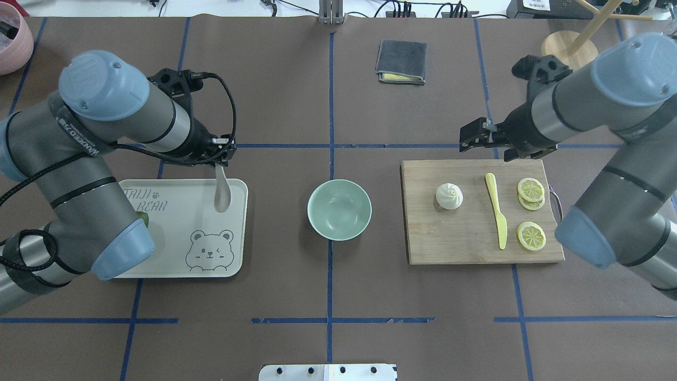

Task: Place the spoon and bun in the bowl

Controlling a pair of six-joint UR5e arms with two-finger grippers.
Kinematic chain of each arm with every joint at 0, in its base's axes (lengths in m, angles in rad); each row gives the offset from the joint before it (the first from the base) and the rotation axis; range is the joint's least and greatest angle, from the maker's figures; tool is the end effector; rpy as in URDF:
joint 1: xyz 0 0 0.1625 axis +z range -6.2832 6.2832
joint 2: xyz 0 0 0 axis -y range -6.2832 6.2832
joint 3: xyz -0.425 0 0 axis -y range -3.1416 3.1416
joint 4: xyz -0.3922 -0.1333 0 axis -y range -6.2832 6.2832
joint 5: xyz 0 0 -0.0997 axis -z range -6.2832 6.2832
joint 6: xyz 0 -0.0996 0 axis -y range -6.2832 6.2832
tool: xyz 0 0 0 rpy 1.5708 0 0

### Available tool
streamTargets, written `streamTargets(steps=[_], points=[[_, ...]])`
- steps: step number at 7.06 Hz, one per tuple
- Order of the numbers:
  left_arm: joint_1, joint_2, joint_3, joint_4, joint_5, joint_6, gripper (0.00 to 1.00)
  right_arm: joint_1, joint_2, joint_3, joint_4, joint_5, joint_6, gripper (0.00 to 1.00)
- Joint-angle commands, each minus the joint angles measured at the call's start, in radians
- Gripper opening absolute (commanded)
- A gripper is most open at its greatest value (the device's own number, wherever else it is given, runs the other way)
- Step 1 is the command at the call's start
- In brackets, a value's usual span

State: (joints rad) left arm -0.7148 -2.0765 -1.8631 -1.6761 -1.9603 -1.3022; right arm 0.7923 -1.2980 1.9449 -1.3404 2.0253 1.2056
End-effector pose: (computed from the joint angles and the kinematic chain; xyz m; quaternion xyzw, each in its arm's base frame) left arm 0.4009 -0.4744 0.2322 0.0487 0.4597 -0.1129 0.8795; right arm -0.3295 -0.4616 0.3159 0.0556 -0.4580 0.0934 0.8823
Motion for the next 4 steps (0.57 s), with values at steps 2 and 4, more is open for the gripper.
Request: streamTargets(steps=[2, 4], points=[[0.038, -0.073, 0.123, -0.282, 0.011, -0.355, 0.0, -0.156, 0.02, -0.096, 0.029, -0.191, 0.035, 1.0], [0.043, -0.082, 0.139, -0.3, 0.011, -0.364, 0.0, -0.163, 0.038, -0.167, 0.029, -0.194, 0.035, 1.0]])
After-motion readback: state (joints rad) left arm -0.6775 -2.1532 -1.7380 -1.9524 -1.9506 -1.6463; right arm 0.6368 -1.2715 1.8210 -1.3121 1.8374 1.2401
